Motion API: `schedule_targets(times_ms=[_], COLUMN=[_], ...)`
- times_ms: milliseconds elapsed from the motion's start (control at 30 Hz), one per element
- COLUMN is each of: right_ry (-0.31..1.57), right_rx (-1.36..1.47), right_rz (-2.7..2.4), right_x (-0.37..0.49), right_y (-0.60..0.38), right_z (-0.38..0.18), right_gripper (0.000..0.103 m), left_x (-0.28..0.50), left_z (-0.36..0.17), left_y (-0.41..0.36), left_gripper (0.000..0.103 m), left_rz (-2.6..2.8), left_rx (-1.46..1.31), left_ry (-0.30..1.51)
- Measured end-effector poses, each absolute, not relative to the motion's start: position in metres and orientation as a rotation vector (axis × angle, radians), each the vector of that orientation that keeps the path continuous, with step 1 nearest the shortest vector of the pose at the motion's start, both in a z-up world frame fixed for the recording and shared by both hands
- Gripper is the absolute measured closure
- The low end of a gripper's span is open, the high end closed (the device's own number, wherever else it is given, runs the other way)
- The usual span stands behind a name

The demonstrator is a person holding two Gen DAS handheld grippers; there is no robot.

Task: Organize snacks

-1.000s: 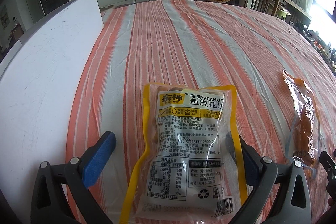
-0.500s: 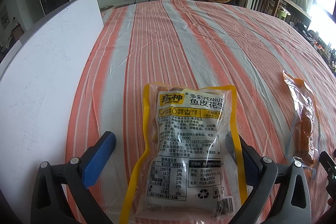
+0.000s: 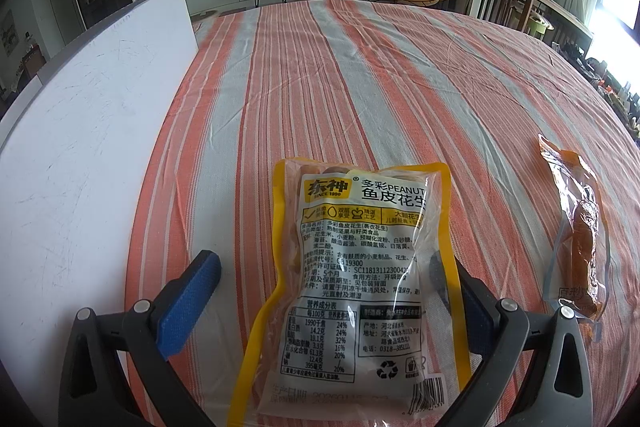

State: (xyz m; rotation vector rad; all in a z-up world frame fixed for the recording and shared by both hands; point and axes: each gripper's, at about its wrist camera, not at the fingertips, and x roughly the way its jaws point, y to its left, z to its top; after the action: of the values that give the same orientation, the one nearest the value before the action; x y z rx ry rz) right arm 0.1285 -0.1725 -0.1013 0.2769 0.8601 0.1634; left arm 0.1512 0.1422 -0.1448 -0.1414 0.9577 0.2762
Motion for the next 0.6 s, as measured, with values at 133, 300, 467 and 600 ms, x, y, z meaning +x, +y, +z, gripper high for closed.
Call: schedule_targets(times_ms=[133, 300, 467, 600], right_ry=[0.905, 1.176, 1.182, 1.162], right_rx=[0.398, 0.351, 0.213, 0.125], right_rz=[0.162, 0.206, 0.144, 0.12], right_x=[0.166, 0.232, 0.215, 0.207], right_y=[-0.177, -0.122, -0.073, -0.05], right_z=[-0.089, -0.085, -0.1, -0.103], right_gripper=[0.013, 0.014, 0.012, 0.012], left_x=[0.151, 0.151, 0.151, 0.152], left_z=[-0.145, -0.145, -0.145, -0.145], left_y=[0.142, 0.142, 0.142, 0.142], left_gripper=[0.0, 0.0, 0.0, 0.0], left_rz=[0.276, 0.277, 0.277, 0.277], left_rx=[-0.142, -0.141, -0.141, -0.141], left_ry=[0.958, 0.957, 0.957, 0.957])
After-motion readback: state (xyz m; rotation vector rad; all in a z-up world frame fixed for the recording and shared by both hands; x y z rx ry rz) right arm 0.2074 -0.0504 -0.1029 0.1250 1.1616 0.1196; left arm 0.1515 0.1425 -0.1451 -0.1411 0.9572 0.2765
